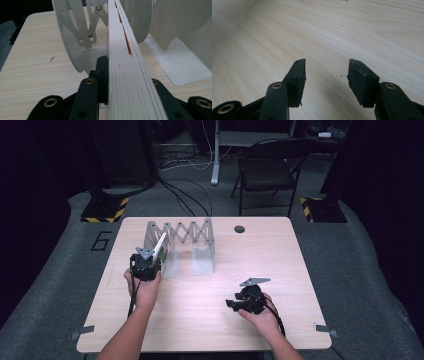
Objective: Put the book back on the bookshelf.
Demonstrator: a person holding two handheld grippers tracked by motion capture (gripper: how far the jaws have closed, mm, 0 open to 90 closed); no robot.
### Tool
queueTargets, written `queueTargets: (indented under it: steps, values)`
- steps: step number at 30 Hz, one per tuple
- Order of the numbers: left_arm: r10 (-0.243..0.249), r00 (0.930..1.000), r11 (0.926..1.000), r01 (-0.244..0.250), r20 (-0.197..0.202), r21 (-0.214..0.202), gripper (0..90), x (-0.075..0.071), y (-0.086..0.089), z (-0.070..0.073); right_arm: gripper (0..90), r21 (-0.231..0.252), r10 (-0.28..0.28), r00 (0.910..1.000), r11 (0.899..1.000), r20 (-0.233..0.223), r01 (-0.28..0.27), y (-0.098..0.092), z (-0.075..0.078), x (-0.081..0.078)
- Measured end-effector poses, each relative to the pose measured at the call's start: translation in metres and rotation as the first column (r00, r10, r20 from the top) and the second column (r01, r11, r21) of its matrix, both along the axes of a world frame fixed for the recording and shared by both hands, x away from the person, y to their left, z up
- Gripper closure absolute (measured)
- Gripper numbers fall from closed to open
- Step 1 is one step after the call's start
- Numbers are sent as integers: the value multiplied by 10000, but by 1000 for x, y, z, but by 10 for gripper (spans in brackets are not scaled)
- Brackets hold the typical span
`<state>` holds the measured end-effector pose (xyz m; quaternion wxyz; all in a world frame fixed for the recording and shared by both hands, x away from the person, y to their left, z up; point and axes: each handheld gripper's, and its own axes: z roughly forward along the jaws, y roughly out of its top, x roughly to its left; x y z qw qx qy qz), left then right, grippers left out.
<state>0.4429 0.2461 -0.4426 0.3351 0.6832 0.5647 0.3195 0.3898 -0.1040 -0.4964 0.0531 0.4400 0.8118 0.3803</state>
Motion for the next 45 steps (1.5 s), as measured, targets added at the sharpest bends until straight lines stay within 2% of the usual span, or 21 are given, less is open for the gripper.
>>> queueTargets:
  steps: [2, 3, 7, 9, 10, 17, 19, 20, 27, 29, 30, 33, 38, 39, 43, 45]
  values:
    - [-30, 9999, 9999, 31, -103, 100, 754, 2, -2, 0, 484, -14, 11, 10000, 10000, 5, -11, 0, -1, 0]
    - [-14, 9999, 10000, 15, -159, 70, 754, 4, -3, 0, 484, -14, 79, 9999, 10000, 134, -78, -1, -1, 1]
    - [75, 9997, 10000, -73, -220, 54, 748, 6, -3, -1, 484, 10, 76, 9999, 10000, 115, -76, -2, -1, 1]
    - [121, 9989, 9999, -121, -447, 7, 744, 7, -3, -3, 484, -32, 97, 9999, 9999, 135, -97, -2, -1, 1]
    - [134, 9985, 9999, -134, -535, 4, 743, 8, -2, -3, 484, -57, 57, 10000, 10000, 7, -57, -2, -1, 1]
    - [151, 9981, 9999, -152, -597, -11, 744, 9, -1, -4, 484, -39, 116, 9997, 9999, 226, -115, -2, -2, 2]
    - [126, 9977, 9999, -123, -660, 49, 743, 9, -1, -4, 484, -32, 91, 9998, 10000, 183, -91, -2, -2, 2]
    - [134, 9979, 9999, -130, -641, 72, 742, 9, -1, -5, 485, -36, 14, 10000, 10000, -35, -14, -1, -1, 1]
    - [148, 9955, 9998, -135, -940, 144, 733, 9, 2, -6, 484, -46, 92, 9999, 9999, 56, -91, -1, -1, 1]
    - [194, 9959, 9998, -184, -885, 127, 729, 9, 2, -7, 484, -9, 37, 10000, 10000, 6, -37, -1, -1, 1]
    - [156, 9954, 9998, -145, -949, 121, 726, 9, 3, -7, 484, -2, 93, 9999, 10000, 141, -93, -1, -1, 1]
    - [185, 9954, 9998, -177, -939, 96, 710, 10, 4, -7, 484, -23, 55, 10000, 10000, 31, -55, -1, -1, 1]
    - [136, 9971, 9999, -130, -751, 91, 631, 6, 4, -5, 485, -19, 61, 10000, 10000, -74, -61, 0, -2, 2]
    - [130, 9974, 9999, -123, -705, 99, 617, 6, 4, -5, 485, -53, 143, 9998, 9999, 125, -142, 0, -3, 3]
    - [105, 9969, 9999, -113, -774, -99, 580, 4, 8, -6, 484, -98, 147, 9999, 9998, 11, -147, 1, -4, 4]
    - [48, 9973, 9999, -59, -731, -154, 574, 2, 8, -6, 485, -157, 240, 9996, 9996, 124, -238, 1, -6, 4]
